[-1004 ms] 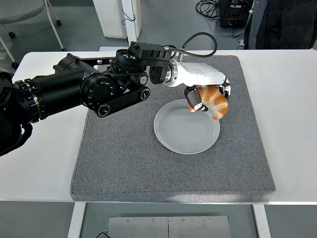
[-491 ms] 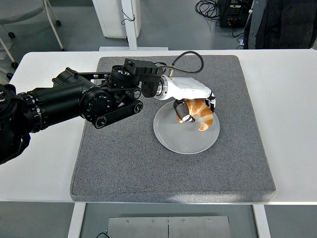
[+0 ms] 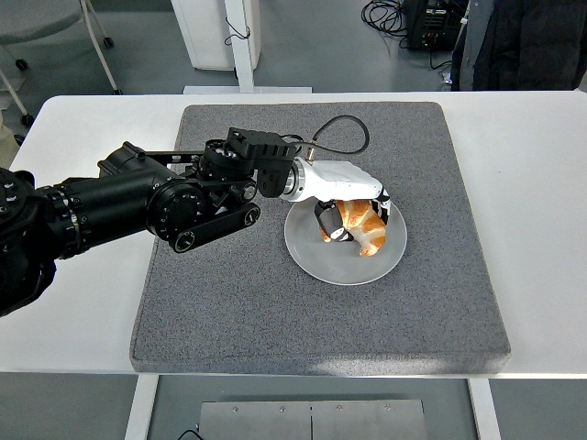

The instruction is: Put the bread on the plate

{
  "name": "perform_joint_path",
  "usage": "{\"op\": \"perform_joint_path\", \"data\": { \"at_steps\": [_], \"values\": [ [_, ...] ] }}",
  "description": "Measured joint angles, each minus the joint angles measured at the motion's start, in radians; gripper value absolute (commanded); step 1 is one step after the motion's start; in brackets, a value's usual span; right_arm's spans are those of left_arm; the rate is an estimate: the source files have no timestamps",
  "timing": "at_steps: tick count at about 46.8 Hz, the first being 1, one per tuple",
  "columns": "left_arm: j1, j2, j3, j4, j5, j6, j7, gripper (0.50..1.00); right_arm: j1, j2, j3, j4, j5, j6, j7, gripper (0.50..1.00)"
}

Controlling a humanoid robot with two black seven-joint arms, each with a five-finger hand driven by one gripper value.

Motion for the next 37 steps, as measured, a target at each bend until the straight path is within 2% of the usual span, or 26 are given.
{"op": "perform_joint_path", "data": {
  "at_steps": [18, 19, 22, 23, 26, 28, 37],
  "values": [
    [0.008, 0.000, -0.001, 0.000, 0.000, 0.009, 0.002, 0.500, 0.000, 0.000, 0.000, 0.000, 0.000, 0.000, 0.000, 1.000],
    [0.008, 0.000, -0.002, 0.000, 0.000, 0.009, 0.004, 0.532, 0.000, 0.000, 0.000, 0.000, 0.000, 0.000, 0.000, 1.000],
    [0.008, 0.000, -0.003, 0.000, -0.002, 0.009, 0.008, 0.758, 0.000, 0.000, 0.000, 0.000, 0.000, 0.000, 0.000, 1.000],
    [0.008, 0.000, -0.005, 0.000, -0.006, 0.009, 0.008, 0.805, 0.000, 0.000, 0.000, 0.000, 0.000, 0.000, 0.000, 1.000],
    [0.008, 0.000, -0.010, -0.001, -0.013, 0.009, 0.009, 0.861, 0.000, 0.000, 0.000, 0.000, 0.000, 0.000, 0.000, 1.000],
    [0.008, 0.000, -0.010, -0.004, -0.014, 0.007, 0.009, 0.987, 0.000, 0.000, 0.000, 0.000, 0.000, 0.000, 0.000, 1.000],
    [-0.003, 0.020, -0.015, -0.018, -0.022, -0.001, 0.006, 0.990, 0.000, 0.000, 0.000, 0.000, 0.000, 0.000, 0.000, 1.000]
  ]
}}
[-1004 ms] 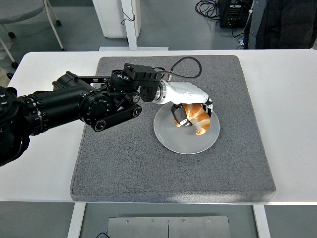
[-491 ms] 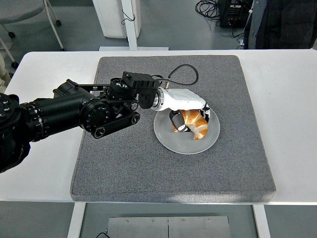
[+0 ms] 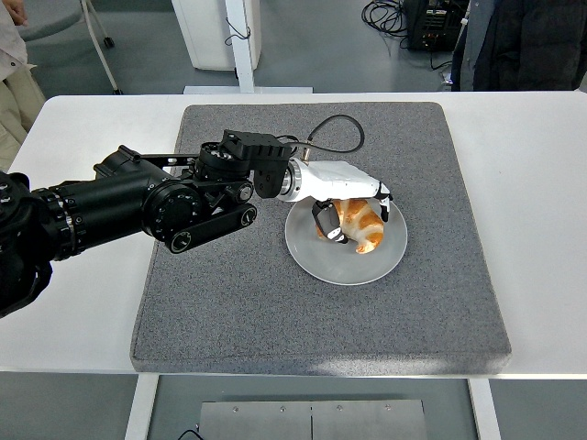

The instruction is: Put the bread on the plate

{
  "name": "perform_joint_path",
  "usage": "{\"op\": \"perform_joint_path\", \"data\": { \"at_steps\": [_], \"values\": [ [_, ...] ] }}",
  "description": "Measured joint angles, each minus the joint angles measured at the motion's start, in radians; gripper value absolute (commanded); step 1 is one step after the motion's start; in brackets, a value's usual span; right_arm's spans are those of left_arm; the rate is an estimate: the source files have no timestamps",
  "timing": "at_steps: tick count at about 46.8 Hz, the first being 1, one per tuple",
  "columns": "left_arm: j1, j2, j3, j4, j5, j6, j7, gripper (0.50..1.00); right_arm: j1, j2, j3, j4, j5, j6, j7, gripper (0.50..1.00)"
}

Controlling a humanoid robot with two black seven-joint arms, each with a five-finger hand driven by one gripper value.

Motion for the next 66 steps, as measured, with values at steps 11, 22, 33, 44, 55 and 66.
{"op": "perform_joint_path", "data": {
  "at_steps": [11, 22, 33, 44, 55, 66],
  "values": [
    [-0.040, 0.056, -0.043, -0.051, -0.112, -0.040, -0.005, 0.990, 0.000, 0.000, 0.000, 0.000, 0.000, 0.000, 0.000, 1.000],
    [-0.112, 0.094, -0.090, -0.051, -0.272, -0.048, -0.005, 0.992, 0.000, 0.000, 0.000, 0.000, 0.000, 0.000, 0.000, 1.000],
    [-0.183, 0.122, -0.123, -0.048, -0.432, -0.049, 0.013, 0.992, 0.000, 0.000, 0.000, 0.000, 0.000, 0.000, 0.000, 1.000],
    [-0.185, 0.165, -0.129, -0.027, -0.569, -0.039, 0.013, 0.992, 0.000, 0.000, 0.000, 0.000, 0.000, 0.000, 0.000, 1.000],
    [-0.172, 0.177, -0.171, 0.039, -0.785, -0.013, 0.011, 0.992, 0.000, 0.000, 0.000, 0.000, 0.000, 0.000, 0.000, 1.000],
    [-0.112, 0.170, -0.224, 0.042, -0.870, 0.044, 0.009, 0.992, 0.000, 0.000, 0.000, 0.000, 0.000, 0.000, 0.000, 1.000]
  ]
}}
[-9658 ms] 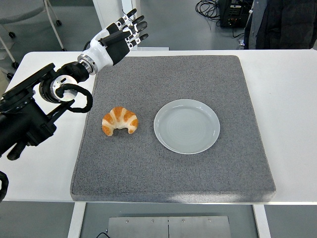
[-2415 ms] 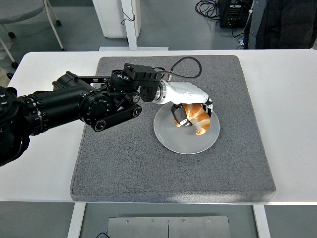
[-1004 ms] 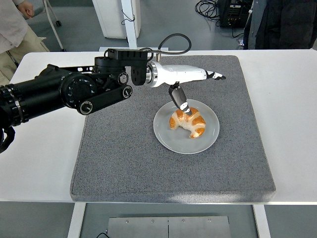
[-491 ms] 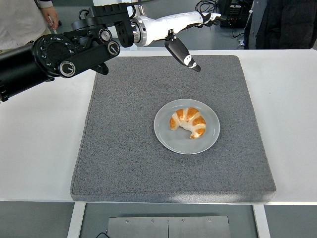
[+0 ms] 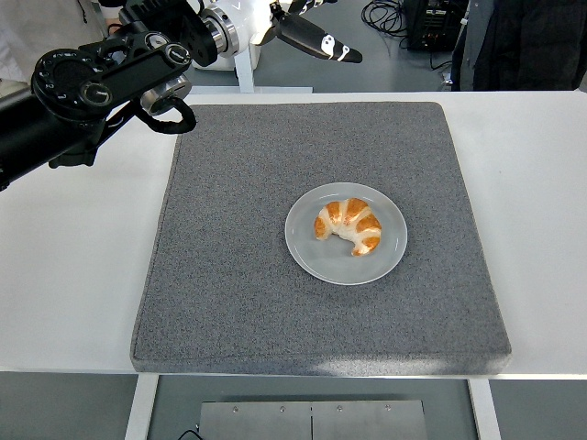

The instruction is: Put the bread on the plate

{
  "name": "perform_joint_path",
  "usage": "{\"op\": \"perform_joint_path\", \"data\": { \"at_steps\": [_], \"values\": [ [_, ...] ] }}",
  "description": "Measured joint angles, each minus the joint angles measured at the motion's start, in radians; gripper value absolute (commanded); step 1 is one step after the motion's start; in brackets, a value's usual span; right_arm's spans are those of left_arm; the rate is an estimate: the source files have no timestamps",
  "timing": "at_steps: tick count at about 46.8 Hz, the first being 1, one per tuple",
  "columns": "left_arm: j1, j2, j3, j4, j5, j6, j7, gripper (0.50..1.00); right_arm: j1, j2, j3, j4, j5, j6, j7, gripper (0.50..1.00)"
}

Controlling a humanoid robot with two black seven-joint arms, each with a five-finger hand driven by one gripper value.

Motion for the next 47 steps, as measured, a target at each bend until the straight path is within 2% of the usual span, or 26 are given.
{"op": "perform_joint_path", "data": {
  "at_steps": [8, 16, 27, 34, 37, 47],
  "values": [
    [0.073, -0.021, -0.076, 0.051, -0.003, 0.006, -0.005, 0.992, 0.000, 0.000, 0.000, 0.000, 0.000, 0.000, 0.000, 1.000],
    [0.139, -0.091, -0.151, 0.172, -0.012, -0.003, -0.022, 0.992, 0.000, 0.000, 0.000, 0.000, 0.000, 0.000, 0.000, 1.000],
    [0.191, -0.184, -0.178, 0.316, -0.132, -0.037, -0.056, 0.990, 0.000, 0.000, 0.000, 0.000, 0.000, 0.000, 0.000, 1.000],
    [0.197, -0.190, -0.186, 0.460, -0.273, -0.109, -0.060, 0.990, 0.000, 0.000, 0.000, 0.000, 0.000, 0.000, 0.001, 1.000],
    [0.198, -0.190, -0.194, 0.494, -0.337, -0.122, -0.060, 0.990, 0.000, 0.000, 0.000, 0.000, 0.000, 0.000, 0.001, 1.000],
    [0.259, -0.190, -0.261, 0.504, -0.429, -0.129, -0.062, 0.990, 0.000, 0.000, 0.000, 0.000, 0.000, 0.000, 0.000, 1.000]
  ]
}}
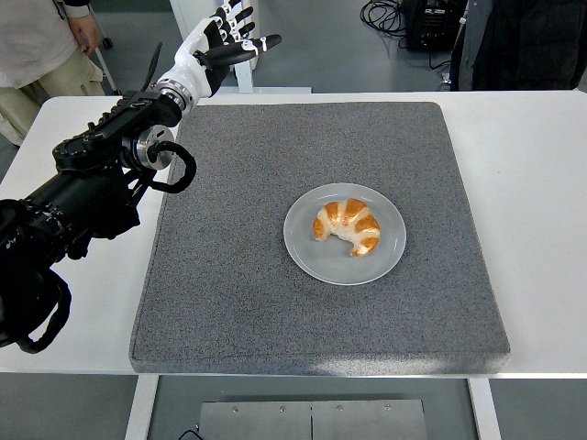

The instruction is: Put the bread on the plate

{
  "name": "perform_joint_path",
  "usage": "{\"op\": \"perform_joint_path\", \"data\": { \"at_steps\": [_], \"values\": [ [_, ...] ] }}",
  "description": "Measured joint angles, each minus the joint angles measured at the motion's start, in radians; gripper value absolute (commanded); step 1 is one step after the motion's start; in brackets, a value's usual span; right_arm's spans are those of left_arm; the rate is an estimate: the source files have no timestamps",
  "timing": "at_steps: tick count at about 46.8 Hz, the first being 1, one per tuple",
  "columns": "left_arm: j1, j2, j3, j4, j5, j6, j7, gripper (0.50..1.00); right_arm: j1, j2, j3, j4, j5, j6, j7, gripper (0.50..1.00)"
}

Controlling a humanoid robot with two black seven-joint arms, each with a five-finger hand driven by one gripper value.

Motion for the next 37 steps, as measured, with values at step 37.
{"op": "perform_joint_path", "data": {
  "at_steps": [37],
  "values": [
    [0.133, 0.000, -0.203, 0.041, -0.050, -0.003, 0.011, 0.990, 0.002, 0.000, 0.004, 0.011, 0.000, 0.002, 0.000, 1.000]
  ]
}}
